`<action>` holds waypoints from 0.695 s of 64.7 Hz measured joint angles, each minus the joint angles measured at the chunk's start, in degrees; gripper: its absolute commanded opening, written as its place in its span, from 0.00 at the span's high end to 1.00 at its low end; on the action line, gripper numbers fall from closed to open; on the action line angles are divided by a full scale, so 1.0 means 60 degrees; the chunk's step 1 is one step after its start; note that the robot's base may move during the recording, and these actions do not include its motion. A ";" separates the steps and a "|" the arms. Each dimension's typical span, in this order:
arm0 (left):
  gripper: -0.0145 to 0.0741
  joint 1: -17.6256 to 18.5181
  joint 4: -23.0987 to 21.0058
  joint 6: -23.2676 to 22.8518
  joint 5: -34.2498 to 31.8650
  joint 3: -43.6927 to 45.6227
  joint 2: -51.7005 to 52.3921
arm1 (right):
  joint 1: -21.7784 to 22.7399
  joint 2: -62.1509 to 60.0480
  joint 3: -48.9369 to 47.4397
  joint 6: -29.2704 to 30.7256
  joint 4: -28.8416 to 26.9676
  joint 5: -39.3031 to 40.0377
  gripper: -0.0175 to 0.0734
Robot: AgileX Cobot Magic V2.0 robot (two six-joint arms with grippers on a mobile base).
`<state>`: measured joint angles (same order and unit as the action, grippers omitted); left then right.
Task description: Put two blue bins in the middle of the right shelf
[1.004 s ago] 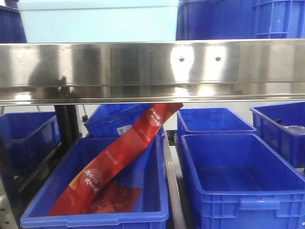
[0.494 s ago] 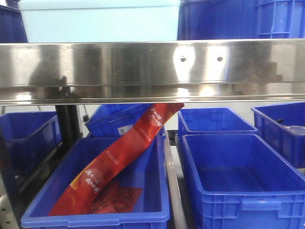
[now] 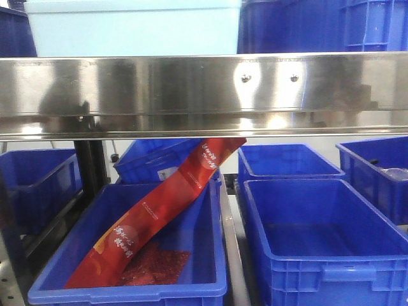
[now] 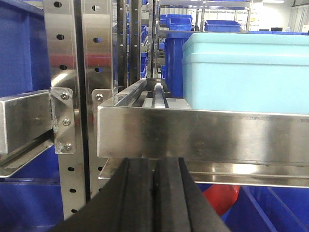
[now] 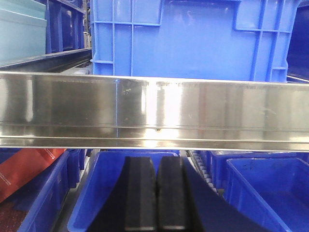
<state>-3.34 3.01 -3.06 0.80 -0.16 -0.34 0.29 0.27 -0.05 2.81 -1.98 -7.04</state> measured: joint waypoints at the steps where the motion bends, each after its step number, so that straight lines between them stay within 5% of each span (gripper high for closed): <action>1: 0.96 0.0000 0.0000 0.0000 0.0000 0.0000 0.0000 | 0.0000 0.0000 0.0000 0.0000 0.0000 0.0000 0.99; 45: 0.96 0.0000 0.0000 0.0000 0.0000 0.0000 0.0000 | 0.0000 0.0000 0.0000 0.0036 0.0000 0.0020 0.99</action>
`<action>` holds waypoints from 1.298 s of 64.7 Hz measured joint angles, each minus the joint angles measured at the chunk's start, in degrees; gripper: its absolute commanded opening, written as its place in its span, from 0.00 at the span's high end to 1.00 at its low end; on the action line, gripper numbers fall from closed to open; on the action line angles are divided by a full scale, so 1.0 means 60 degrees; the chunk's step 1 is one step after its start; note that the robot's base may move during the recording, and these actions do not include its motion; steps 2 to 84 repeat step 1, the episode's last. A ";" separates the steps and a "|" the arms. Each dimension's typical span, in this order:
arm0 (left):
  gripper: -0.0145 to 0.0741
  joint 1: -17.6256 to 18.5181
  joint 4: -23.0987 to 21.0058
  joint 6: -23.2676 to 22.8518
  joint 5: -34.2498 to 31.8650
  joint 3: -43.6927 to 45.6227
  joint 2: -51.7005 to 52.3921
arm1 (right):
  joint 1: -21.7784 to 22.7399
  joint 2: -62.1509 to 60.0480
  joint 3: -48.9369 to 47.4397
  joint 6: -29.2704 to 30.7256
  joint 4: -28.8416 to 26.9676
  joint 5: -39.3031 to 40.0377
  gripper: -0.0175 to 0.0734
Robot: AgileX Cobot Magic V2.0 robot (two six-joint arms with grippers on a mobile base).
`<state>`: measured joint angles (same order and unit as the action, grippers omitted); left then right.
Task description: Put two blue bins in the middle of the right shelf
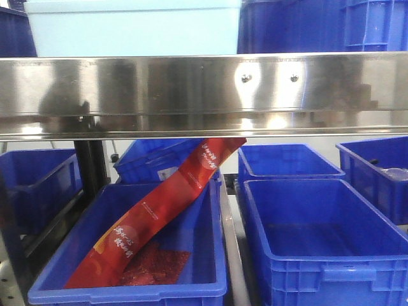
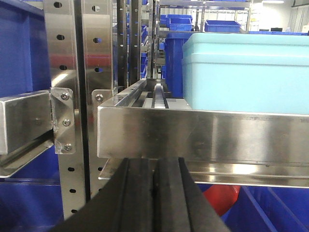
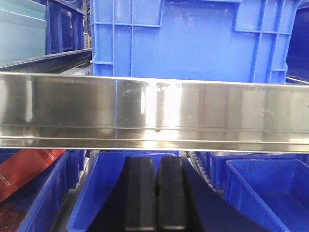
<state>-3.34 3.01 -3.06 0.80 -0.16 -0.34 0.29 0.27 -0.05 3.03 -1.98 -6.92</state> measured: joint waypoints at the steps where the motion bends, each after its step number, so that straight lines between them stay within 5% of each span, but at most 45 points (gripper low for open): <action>1: 0.96 0.0000 0.0000 0.0000 0.0000 0.0000 0.0000 | 0.0000 0.0000 0.0000 0.0000 0.0000 0.0000 0.99; 84: 0.96 0.0000 0.0000 0.0000 0.0000 0.0000 0.0000 | 0.0000 0.0000 0.0000 0.0000 0.0000 0.0000 0.99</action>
